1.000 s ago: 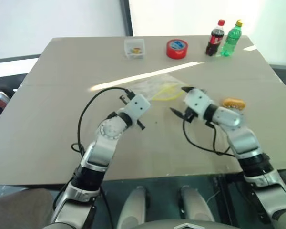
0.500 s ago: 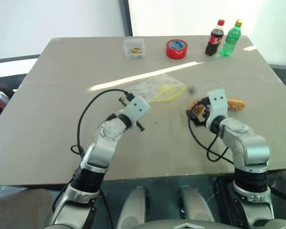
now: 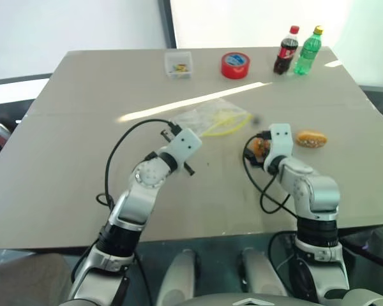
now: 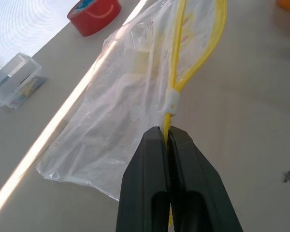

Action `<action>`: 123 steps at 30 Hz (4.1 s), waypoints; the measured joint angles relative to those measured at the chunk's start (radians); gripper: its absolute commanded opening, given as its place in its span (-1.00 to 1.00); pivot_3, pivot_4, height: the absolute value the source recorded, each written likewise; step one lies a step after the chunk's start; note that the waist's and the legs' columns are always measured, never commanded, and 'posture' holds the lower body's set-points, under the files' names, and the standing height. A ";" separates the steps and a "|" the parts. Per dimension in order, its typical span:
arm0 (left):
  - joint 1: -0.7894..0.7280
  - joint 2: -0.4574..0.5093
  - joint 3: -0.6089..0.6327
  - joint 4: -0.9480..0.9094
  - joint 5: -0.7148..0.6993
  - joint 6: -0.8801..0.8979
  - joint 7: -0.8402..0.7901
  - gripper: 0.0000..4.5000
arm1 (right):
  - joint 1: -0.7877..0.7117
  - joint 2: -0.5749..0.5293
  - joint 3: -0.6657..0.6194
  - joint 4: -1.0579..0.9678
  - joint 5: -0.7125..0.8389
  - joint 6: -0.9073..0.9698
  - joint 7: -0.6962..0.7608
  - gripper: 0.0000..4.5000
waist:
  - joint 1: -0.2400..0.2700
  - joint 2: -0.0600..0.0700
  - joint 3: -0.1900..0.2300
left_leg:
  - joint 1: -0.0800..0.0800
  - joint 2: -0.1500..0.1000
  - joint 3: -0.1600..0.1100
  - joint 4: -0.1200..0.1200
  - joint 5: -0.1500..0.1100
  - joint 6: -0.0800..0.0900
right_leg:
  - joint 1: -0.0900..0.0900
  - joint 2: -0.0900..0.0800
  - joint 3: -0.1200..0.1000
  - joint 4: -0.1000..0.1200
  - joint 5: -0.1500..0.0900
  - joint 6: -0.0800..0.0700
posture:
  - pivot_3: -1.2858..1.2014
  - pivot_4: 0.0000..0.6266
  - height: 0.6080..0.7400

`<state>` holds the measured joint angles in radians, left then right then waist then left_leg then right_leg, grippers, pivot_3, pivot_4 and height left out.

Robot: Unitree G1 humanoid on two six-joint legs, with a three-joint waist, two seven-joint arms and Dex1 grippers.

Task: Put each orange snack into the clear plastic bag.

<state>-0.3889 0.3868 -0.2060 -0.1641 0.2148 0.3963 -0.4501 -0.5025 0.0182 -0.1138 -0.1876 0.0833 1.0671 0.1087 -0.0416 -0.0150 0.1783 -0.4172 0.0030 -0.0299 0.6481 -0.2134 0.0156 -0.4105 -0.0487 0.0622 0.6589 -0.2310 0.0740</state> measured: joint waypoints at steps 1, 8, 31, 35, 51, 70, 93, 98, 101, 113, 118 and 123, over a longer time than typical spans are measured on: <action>0.000 0.000 0.000 0.000 0.000 0.000 0.000 -1.00 | -0.001 -0.003 -0.003 0.019 -0.001 -0.028 -0.007 0.74 | 0.000 0.000 0.000 | 0.000 0.000 0.000 0.000 0.000 0.000 | 0.000 0.000 0.000 0.000 0.000 0.000 | 0.03 -0.52 1.00; 0.002 0.003 0.000 0.000 0.001 0.007 0.001 -1.00 | 0.003 -0.074 0.011 0.080 -0.009 -0.124 -0.013 -0.69 | 0.000 0.000 0.000 | 0.000 0.000 0.001 -0.001 0.000 0.000 | 0.000 0.000 0.000 0.000 0.000 0.000 | 0.03 -0.52 1.00; 0.008 0.009 -0.032 0.000 0.002 -0.047 -0.019 -1.00 | -0.006 -0.319 0.293 -0.005 0.057 -0.262 0.352 -0.85 | 0.002 0.000 0.000 | 0.000 0.000 0.002 -0.001 0.000 0.000 | 0.000 0.000 0.000 -0.001 0.000 0.000 | 0.03 -0.52 1.00; 0.022 0.029 -0.040 0.000 0.021 -0.068 -0.027 -1.00 | -0.016 -0.350 0.293 -0.001 0.053 -0.267 0.365 -0.85 | 0.002 0.000 0.000 | 0.000 0.000 0.002 -0.001 0.000 0.000 | 0.000 0.000 0.000 -0.001 0.000 0.000 | 0.03 -0.52 1.00; 0.019 0.010 -0.035 0.017 0.022 -0.073 -0.022 -1.00 | -0.035 -0.375 0.289 -0.037 0.063 -0.250 0.365 -0.85 | 0.002 -0.001 0.000 | -0.001 0.000 0.001 -0.001 0.000 0.000 | 0.000 0.000 0.000 -0.002 0.000 0.000 | 0.03 -0.52 1.00; 0.010 -0.042 -0.031 0.015 -0.005 -0.066 -0.022 -1.00 | -0.077 -0.181 0.122 0.068 0.170 -0.174 0.280 -0.85 | 0.002 -0.001 0.000 | -0.001 0.000 -0.001 -0.001 0.000 0.000 | 0.000 0.000 0.000 -0.001 0.000 0.000 | 0.03 -0.52 1.00; 0.043 -0.055 -0.042 0.011 -0.052 -0.242 -0.062 -1.00 | -0.117 -0.099 -0.136 0.103 0.463 0.188 0.173 -0.85 | 0.001 0.000 0.001 | -0.001 0.000 0.000 -0.001 0.000 0.000 | 0.000 0.000 0.000 -0.002 0.000 0.000 | 0.03 -0.52 1.00; 0.044 -0.042 -0.043 0.011 -0.052 -0.270 -0.087 -1.00 | -0.118 -0.210 0.003 0.106 0.383 0.033 0.225 -0.85 | 0.000 0.000 0.001 | -0.001 0.000 0.004 -0.001 0.000 0.000 | 0.000 0.000 0.000 -0.002 0.000 0.000 | 0.03 -0.52 1.00; 0.044 -0.042 -0.047 0.011 -0.053 -0.277 -0.095 -1.00 | -0.118 -0.242 0.081 0.126 0.318 -0.082 0.248 -0.85 | -0.001 0.000 0.001 | -0.001 0.000 0.005 -0.001 0.000 0.000 | 0.000 0.001 0.000 -0.002 0.000 0.000 | 0.03 -0.52 1.00; 0.059 -0.050 -0.048 0.011 -0.079 -0.279 -0.112 -1.00 | -0.133 -0.316 0.253 0.250 0.122 -0.350 0.313 0.15 | 0.001 0.000 0.001 | -0.001 0.000 0.004 -0.001 0.000 0.000 | 0.000 0.001 0.000 -0.002 0.000 0.000 | 0.03 -0.52 1.00; 0.061 -0.064 -0.036 0.009 -0.082 -0.245 -0.092 -1.00 | -0.117 -0.356 0.232 0.177 0.162 -0.303 0.364 0.48 | 0.003 0.000 0.001 | -0.002 0.000 0.003 -0.001 0.000 0.000 | 0.000 0.000 0.000 -0.002 0.000 0.000 | 0.03 -0.52 1.00; 0.056 -0.083 -0.030 0.008 -0.081 -0.190 -0.067 -1.00 | -0.033 -0.449 0.195 -0.026 0.288 -0.176 0.476 0.48 | 0.005 0.000 0.001 | -0.002 0.001 -0.001 -0.001 0.000 0.000 | 0.000 0.000 -0.001 -0.004 0.000 0.000 | 0.03 -0.52 1.00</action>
<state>-0.3328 0.3043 -0.2364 -0.1562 0.1340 0.2065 -0.5169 -0.5359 -0.4309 0.0808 -0.2133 0.3716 0.8906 0.5844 -0.0365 -0.0155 0.1789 -0.4197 0.0035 -0.0310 0.6474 -0.2136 0.0158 -0.4107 -0.0484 0.0612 0.6554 -0.2311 0.0742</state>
